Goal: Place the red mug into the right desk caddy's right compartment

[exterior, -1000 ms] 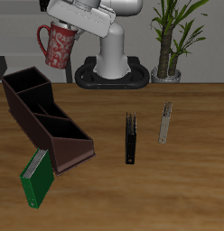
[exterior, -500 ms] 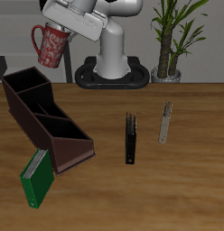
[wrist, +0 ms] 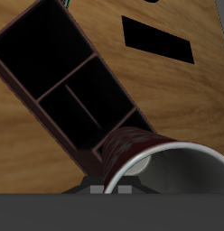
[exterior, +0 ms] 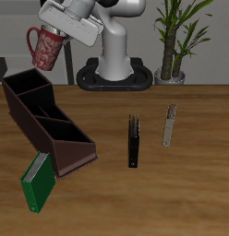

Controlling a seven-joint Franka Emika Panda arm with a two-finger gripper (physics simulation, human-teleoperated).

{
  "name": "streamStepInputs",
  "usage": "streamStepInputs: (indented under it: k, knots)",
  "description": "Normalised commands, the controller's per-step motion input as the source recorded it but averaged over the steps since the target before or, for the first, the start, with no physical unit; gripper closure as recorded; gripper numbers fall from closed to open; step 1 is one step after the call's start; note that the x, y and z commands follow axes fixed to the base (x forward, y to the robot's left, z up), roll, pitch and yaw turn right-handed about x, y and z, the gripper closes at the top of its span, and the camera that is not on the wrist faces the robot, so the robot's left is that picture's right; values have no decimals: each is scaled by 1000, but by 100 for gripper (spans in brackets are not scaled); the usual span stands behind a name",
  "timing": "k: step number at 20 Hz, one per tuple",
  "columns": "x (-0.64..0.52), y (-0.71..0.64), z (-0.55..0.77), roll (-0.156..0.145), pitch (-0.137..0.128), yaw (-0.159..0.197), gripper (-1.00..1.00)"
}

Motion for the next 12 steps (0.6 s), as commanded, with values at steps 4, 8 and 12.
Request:
streamStepInputs:
  k: [4, 8, 12]
  knots:
    - [-81, -184, -88, -42, 7, -35, 100]
    - [0, -126, -145, -22, 17, -24, 100]
    - [57, -35, -158, -19, 21, -22, 100]
